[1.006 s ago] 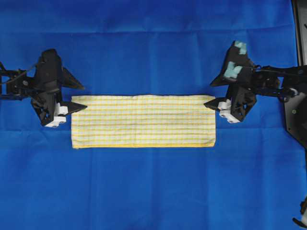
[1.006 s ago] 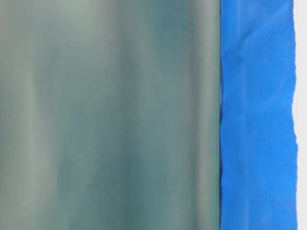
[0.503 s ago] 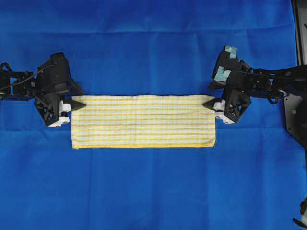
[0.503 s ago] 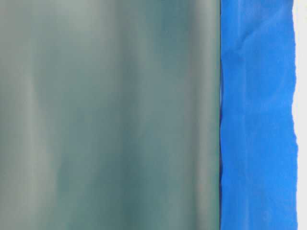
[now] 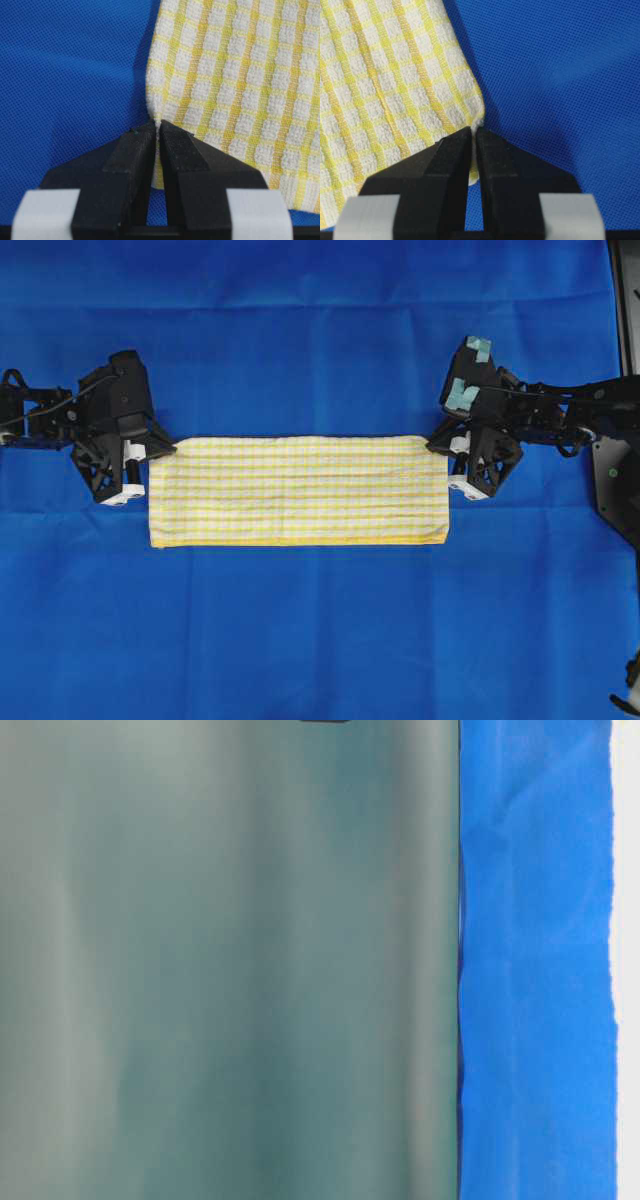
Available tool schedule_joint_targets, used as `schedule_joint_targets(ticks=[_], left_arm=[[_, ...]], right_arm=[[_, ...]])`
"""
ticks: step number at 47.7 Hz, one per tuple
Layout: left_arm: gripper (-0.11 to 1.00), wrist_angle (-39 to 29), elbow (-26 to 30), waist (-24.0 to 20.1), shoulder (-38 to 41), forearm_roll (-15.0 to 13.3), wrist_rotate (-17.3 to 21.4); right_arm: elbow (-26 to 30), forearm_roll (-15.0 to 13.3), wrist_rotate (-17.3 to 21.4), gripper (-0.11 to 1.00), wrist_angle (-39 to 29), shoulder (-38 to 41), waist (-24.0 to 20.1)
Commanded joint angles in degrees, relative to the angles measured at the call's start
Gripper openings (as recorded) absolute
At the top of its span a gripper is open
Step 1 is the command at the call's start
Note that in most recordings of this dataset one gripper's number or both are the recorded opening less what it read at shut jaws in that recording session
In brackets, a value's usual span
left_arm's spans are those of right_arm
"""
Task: Fold the yellow towel.
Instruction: 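Release the folded edge and regrasp the strip's left and right ends, then lift the strip and swing the right gripper up, left gripper down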
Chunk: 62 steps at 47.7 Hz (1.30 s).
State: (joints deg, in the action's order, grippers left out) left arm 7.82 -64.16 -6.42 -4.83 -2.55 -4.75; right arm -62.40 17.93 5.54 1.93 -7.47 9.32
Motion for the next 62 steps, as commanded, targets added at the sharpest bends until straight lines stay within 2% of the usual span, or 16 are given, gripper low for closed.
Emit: schedule_joint_targets(ticks=[1, 17, 24, 35, 53, 62], left_arm=[[0.02, -1.85, 1.23, -0.09, -1.49, 0.0, -0.09], [0.02, -16.0, 6.59, -0.09, -13.18, 0.0, 1.14], [0.02, -18.98, 7.12, -0.18, -18.72, 0.0, 2.64], [0.02, -21.36, 6.59, -0.09, -26.46, 0.0, 2.9], [0.02, -21.8, 6.06, 0.09, -28.83, 0.09, 2.37], [0.02, -19.78, 5.98, 3.08, -28.48, 0.0, 1.76]], right_arm=[[0.88, -0.18, 0.09, 0.03, -0.18, -2.11, 0.09], [0.97, -0.18, 0.0, 0.03, -5.63, -15.12, 0.09], [0.97, -0.79, 0.0, 0.03, -8.79, -21.18, 0.18], [1.67, -2.29, 0.0, 0.03, -12.92, -28.21, 0.26], [1.93, -2.9, 0.09, 0.03, -13.27, -28.92, 0.44], [2.72, -3.69, 0.09, 0.03, -11.78, -26.19, 2.46]])
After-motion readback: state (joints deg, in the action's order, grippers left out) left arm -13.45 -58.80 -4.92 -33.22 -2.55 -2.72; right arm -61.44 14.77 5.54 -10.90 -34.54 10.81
